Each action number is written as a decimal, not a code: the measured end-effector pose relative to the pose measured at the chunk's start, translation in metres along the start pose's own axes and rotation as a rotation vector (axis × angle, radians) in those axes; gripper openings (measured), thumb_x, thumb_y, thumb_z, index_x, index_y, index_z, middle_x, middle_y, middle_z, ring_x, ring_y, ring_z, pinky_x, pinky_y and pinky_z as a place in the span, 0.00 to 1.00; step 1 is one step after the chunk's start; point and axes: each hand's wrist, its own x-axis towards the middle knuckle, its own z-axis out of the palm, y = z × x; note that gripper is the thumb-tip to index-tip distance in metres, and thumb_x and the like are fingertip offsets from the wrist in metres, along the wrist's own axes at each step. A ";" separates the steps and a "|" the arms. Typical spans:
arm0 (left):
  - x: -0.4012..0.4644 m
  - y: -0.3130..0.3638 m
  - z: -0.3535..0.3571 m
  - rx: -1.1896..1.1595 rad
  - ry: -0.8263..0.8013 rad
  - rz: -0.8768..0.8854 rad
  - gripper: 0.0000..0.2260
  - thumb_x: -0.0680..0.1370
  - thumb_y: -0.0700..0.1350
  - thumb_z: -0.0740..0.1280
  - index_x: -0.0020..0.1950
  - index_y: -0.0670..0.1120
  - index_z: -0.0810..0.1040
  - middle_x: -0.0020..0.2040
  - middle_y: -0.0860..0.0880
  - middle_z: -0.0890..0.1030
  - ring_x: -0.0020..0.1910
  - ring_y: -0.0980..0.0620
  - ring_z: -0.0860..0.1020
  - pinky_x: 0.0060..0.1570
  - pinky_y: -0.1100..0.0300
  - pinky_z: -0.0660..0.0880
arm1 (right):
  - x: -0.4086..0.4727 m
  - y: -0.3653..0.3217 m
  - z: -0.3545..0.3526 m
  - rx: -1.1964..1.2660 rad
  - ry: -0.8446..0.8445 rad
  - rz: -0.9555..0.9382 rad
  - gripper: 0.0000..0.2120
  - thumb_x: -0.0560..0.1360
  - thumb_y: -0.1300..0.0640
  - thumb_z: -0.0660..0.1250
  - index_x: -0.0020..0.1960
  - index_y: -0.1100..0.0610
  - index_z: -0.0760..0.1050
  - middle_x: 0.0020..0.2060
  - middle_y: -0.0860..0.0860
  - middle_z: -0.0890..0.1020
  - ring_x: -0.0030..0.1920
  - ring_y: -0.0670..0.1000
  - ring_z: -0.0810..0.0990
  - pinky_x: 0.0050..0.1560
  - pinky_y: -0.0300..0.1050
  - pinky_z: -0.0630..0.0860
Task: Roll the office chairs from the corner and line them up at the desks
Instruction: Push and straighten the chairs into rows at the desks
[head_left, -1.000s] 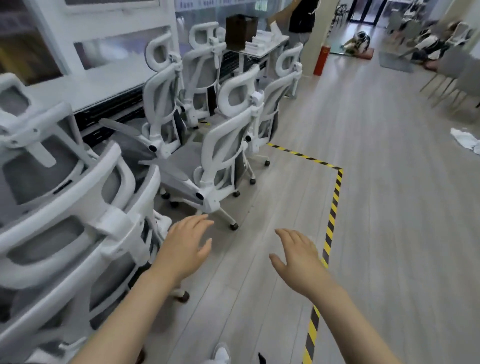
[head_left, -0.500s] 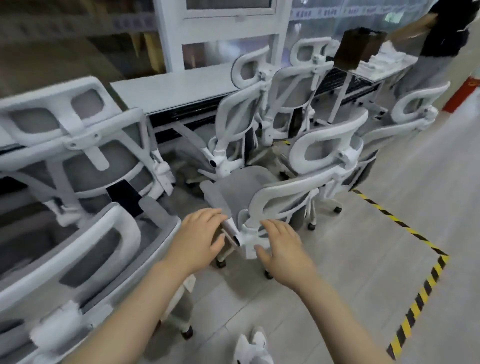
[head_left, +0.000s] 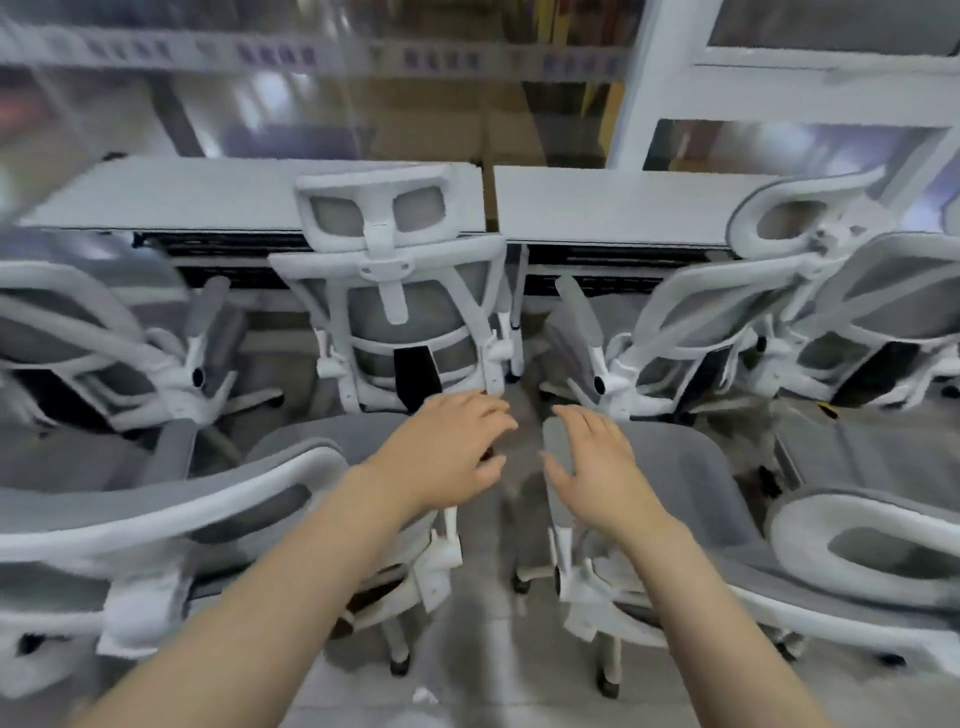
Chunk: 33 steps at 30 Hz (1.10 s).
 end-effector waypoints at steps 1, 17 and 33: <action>0.001 -0.005 -0.005 0.033 -0.019 -0.006 0.20 0.79 0.53 0.60 0.71 0.51 0.68 0.74 0.52 0.65 0.72 0.51 0.62 0.70 0.51 0.60 | 0.014 -0.002 0.000 0.003 0.003 -0.023 0.28 0.79 0.47 0.60 0.75 0.57 0.59 0.72 0.53 0.66 0.73 0.54 0.60 0.73 0.46 0.55; 0.033 -0.142 -0.062 0.182 -0.067 -0.092 0.21 0.77 0.54 0.60 0.69 0.52 0.67 0.69 0.52 0.71 0.67 0.50 0.69 0.65 0.50 0.66 | 0.189 -0.041 0.019 0.059 -0.030 -0.122 0.28 0.78 0.49 0.63 0.74 0.56 0.62 0.71 0.54 0.68 0.72 0.55 0.62 0.71 0.50 0.60; 0.152 -0.306 -0.013 -0.054 -0.001 -0.653 0.36 0.76 0.56 0.65 0.77 0.45 0.53 0.78 0.43 0.53 0.76 0.42 0.54 0.72 0.45 0.59 | 0.447 -0.022 0.033 -0.190 -0.139 -0.193 0.31 0.77 0.43 0.61 0.75 0.54 0.58 0.75 0.54 0.60 0.74 0.58 0.56 0.71 0.62 0.58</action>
